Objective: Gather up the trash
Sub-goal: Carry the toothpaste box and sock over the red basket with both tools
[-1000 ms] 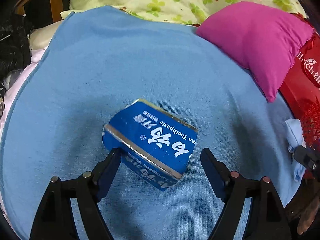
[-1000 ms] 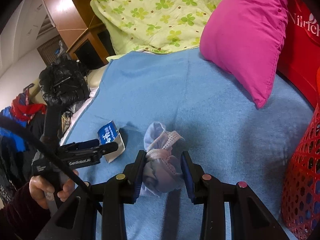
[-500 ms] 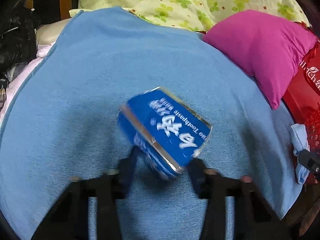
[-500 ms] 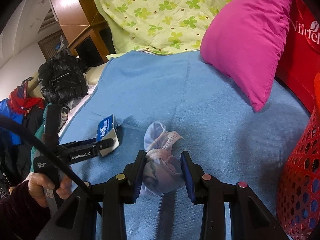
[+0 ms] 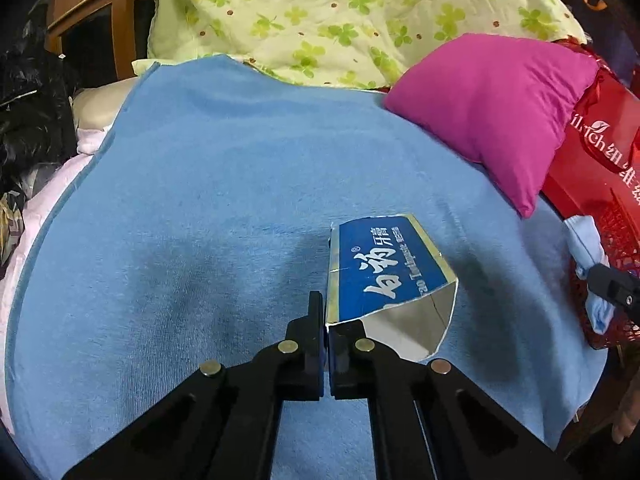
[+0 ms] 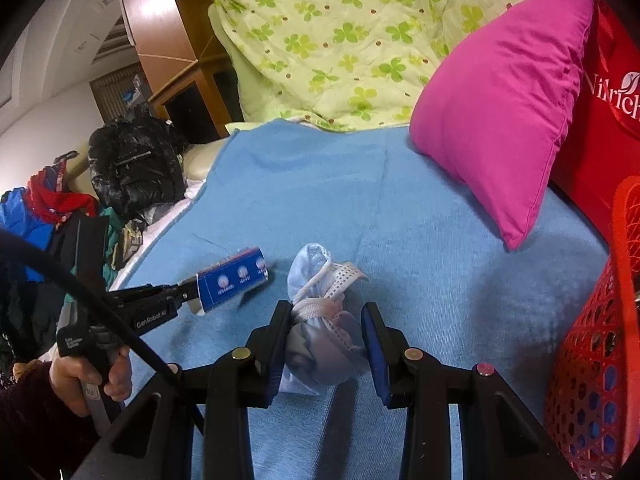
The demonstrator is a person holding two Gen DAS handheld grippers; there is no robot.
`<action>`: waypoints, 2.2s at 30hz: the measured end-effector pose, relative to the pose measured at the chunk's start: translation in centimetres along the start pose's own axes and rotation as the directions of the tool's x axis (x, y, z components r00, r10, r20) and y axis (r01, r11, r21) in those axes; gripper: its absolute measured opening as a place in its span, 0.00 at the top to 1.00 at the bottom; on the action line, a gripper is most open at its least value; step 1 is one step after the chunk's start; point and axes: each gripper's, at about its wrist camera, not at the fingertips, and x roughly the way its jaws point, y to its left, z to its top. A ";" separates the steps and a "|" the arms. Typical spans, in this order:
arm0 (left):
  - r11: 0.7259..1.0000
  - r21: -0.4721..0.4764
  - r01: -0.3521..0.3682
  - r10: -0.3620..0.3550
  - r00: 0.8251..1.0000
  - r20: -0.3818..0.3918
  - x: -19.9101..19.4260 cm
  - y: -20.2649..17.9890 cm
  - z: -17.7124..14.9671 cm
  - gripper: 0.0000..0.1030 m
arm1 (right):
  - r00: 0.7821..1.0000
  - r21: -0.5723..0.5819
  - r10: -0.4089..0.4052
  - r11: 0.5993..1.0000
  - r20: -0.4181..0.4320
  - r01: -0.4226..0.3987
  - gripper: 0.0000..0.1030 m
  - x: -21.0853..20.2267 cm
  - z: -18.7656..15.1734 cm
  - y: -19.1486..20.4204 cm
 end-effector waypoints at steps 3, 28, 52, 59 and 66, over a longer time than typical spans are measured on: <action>1.000 -0.011 0.018 -0.018 1.000 0.024 -1.2 0.0 0.0 0.98 | 0.999 -0.009 0.006 1.000 0.037 -0.006 0.63 -1.1 0.1 0.2; 0.956 0.293 0.018 -0.119 0.936 0.331 -14.2 -20.1 4.5 0.98 | 0.909 0.175 -0.161 0.979 0.384 0.099 0.61 -16.6 -0.4 -9.3; 0.868 0.486 0.099 -0.257 0.928 0.270 -13.8 -33.5 3.9 0.98 | 0.854 0.429 -0.244 0.903 0.460 0.027 0.61 -22.7 -3.2 -18.2; 0.864 0.463 0.197 -0.307 0.935 0.177 -11.6 -34.2 4.2 0.98 | 0.869 0.493 -0.237 0.870 0.434 -0.009 0.61 -22.4 -3.7 -20.3; 0.860 0.403 0.312 -0.359 0.932 0.045 -7.7 -34.4 4.4 0.81 | 0.878 0.546 -0.244 0.838 0.411 -0.023 0.28 -21.8 -3.9 -21.6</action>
